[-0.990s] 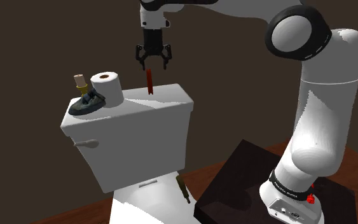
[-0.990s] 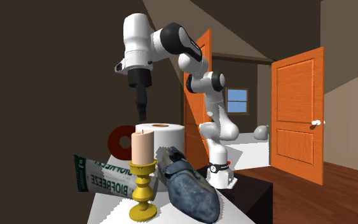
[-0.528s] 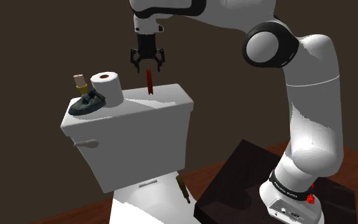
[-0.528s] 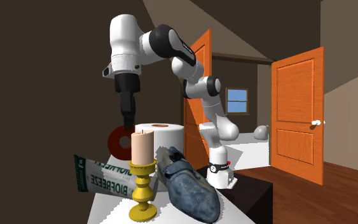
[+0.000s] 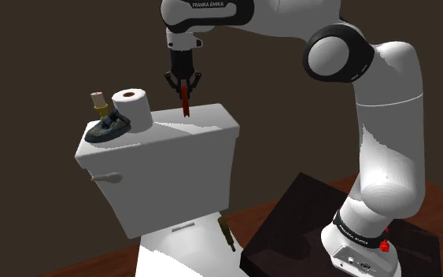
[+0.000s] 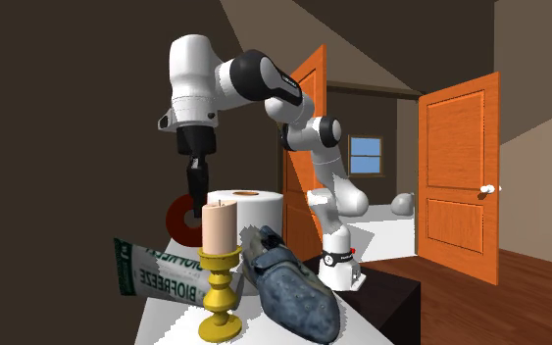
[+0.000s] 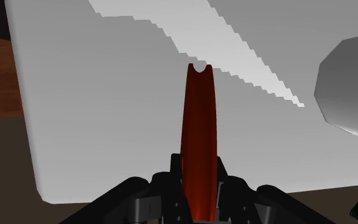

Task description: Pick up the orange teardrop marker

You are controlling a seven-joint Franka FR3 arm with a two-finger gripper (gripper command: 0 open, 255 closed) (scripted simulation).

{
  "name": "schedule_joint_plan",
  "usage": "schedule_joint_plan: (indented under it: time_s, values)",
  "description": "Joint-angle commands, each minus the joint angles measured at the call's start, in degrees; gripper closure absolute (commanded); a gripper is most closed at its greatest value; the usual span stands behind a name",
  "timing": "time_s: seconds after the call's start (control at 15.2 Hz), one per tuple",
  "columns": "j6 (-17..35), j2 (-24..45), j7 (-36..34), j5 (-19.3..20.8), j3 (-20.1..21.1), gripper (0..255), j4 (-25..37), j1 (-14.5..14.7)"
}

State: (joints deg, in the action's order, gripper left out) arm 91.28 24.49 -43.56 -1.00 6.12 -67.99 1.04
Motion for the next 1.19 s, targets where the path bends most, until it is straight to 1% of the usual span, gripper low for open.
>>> schedule_joint_plan:
  time_s: [0.0,0.4,0.79,1.12]
  values:
    - [0.1,0.0,0.0,0.0,0.0,255,-0.1,0.0]
    - [0.1,-0.1,0.0,0.0,0.0,255,-0.1,0.0]
    - [-5.8,1.9,-0.3,0.2,0.0,255,7.7,0.3]
    - [-11.6,4.9,-0.6,0.5,0.0,255,16.5,0.7]
